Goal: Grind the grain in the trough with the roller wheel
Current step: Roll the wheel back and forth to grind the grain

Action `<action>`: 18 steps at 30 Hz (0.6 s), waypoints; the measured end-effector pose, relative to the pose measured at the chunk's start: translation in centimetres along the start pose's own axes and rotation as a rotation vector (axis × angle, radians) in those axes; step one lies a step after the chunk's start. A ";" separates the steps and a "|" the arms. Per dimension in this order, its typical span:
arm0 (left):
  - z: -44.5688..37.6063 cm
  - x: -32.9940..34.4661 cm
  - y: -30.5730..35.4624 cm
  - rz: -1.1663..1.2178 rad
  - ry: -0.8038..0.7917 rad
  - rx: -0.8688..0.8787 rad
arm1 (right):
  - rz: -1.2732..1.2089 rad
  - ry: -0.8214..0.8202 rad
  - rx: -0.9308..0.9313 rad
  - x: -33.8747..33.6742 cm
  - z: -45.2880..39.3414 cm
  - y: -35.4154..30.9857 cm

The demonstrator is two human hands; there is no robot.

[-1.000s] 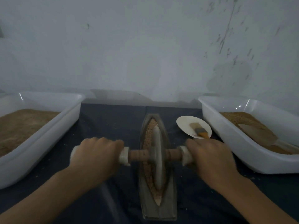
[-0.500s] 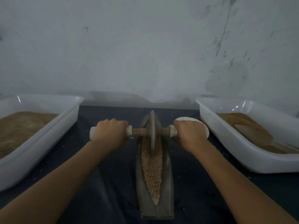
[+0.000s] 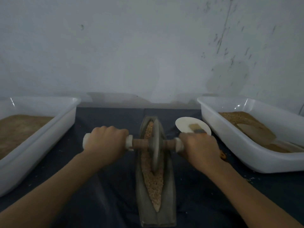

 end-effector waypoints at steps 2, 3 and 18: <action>-2.6 0.7 -0.4 0.051 -0.021 0.001 | 0.012 -0.026 0.049 1.1 -3.2 0.5; -3.6 0.8 -0.5 0.077 -0.038 0.004 | 0.005 -0.041 0.058 1.4 -4.4 0.7; 4.0 0.4 -0.1 0.045 0.075 0.022 | -0.016 0.042 -0.084 -2.6 2.3 -1.2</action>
Point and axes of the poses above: each hand's wrist, its own z-axis away from the middle knuckle, its own x-axis out of the palm, y = z × x, the point moved 6 cm from there along -z, towards the middle knuckle, and after that the axes turned 9 degrees about -y, right-handed, at the moved point
